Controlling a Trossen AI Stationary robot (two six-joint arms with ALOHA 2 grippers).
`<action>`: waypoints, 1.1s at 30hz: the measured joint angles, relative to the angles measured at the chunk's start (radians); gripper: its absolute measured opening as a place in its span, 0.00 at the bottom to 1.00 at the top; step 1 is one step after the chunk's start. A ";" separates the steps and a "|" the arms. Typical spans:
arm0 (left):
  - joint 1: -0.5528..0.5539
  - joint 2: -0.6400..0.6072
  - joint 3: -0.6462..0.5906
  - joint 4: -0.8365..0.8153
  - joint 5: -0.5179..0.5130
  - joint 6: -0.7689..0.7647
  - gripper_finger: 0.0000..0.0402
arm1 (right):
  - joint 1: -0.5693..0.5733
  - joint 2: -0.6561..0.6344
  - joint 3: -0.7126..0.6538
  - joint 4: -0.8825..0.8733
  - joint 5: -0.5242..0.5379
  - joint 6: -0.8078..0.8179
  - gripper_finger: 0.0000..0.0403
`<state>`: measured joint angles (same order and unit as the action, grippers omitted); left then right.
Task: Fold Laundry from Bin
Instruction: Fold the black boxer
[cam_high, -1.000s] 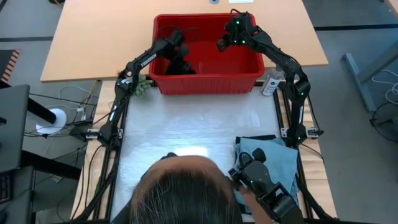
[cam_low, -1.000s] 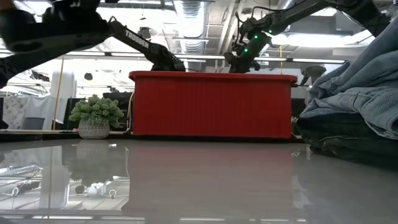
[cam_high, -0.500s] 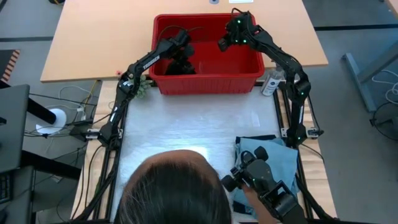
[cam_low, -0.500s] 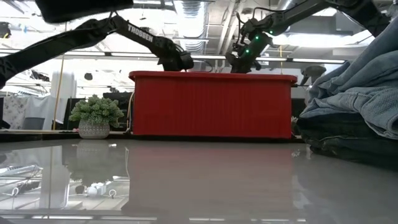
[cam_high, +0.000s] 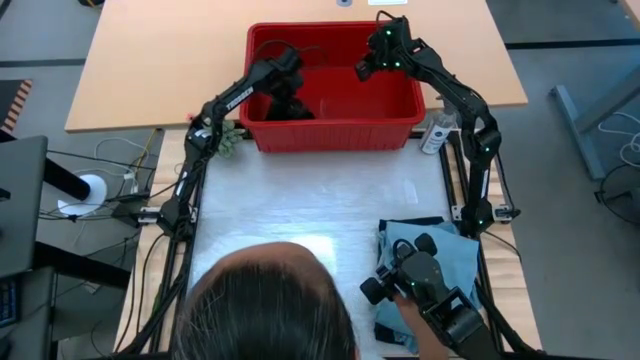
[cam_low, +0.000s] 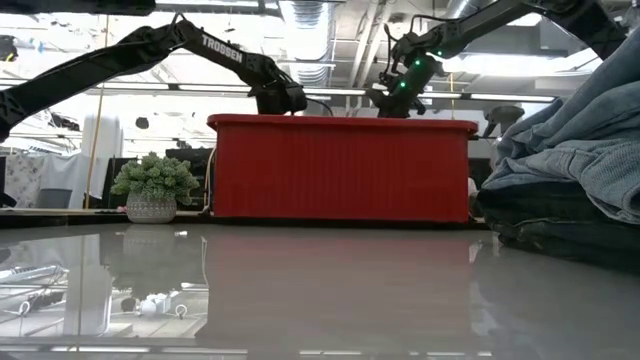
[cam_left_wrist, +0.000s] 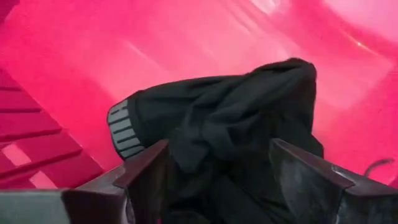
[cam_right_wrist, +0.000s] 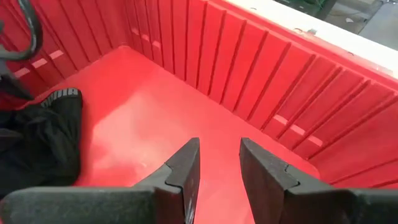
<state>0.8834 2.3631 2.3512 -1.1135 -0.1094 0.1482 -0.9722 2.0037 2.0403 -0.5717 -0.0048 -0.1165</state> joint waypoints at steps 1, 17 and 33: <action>0.004 0.000 0.000 0.003 0.014 -0.006 0.65 | 0.000 0.000 0.000 0.000 0.000 0.000 0.34; 0.016 0.062 -0.044 -0.074 0.124 -0.099 0.56 | 0.004 -0.001 0.001 -0.003 0.002 -0.036 0.34; 0.030 -0.046 0.004 0.038 0.021 -0.108 0.00 | 0.010 -0.010 0.064 0.029 0.006 -0.068 0.32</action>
<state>0.9133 2.3168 2.3554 -1.0758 -0.0884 0.0405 -0.9627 1.9934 2.1045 -0.5423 0.0010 -0.1844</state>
